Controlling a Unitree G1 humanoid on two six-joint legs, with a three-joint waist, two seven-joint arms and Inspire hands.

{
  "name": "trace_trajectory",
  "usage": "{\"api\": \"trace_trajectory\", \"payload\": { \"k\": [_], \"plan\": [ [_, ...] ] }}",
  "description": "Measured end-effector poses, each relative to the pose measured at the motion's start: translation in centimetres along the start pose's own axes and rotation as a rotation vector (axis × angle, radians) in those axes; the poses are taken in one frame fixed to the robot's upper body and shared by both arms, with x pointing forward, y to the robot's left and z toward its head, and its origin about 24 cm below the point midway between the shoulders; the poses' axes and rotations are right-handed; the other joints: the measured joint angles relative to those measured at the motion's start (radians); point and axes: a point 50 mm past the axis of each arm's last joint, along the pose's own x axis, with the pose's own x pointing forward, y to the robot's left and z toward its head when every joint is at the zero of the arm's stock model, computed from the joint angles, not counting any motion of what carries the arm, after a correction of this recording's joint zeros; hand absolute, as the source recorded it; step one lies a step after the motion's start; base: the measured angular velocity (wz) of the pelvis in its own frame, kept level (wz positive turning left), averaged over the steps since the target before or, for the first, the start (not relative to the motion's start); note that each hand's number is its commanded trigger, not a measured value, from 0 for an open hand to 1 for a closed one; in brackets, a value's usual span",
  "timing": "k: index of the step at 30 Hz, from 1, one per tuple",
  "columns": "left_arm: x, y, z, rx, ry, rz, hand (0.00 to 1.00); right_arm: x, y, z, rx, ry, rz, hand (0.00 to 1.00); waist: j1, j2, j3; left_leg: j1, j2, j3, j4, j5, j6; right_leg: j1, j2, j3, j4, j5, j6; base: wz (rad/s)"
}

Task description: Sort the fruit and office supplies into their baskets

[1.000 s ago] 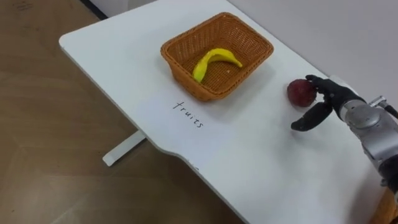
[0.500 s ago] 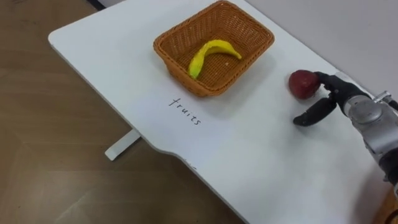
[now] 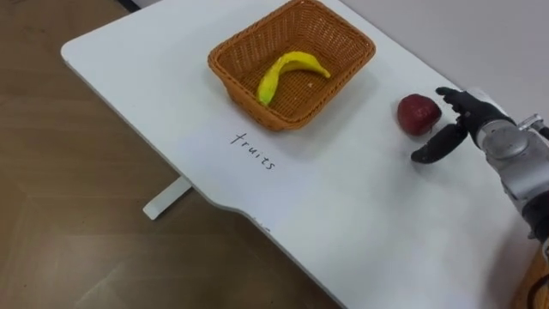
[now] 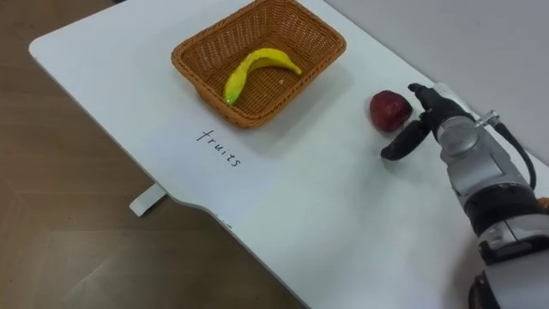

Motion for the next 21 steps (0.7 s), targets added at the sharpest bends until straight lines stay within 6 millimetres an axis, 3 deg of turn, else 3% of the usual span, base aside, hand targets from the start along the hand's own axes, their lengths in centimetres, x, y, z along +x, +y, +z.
{"api": "trace_trajectory", "payload": {
  "k": [21],
  "plan": [
    [0.0,-0.1,0.2,0.000,-0.022,-0.003,0.00,0.0,-0.6,1.0,-0.037,-0.040,-0.053,0.00,0.000,0.000,0.0003,-0.009,0.002,0.006,0.004,0.000,0.000,-0.013,-0.002,0.001,0.010,0.000,0.000,0.00]
  ]
}}
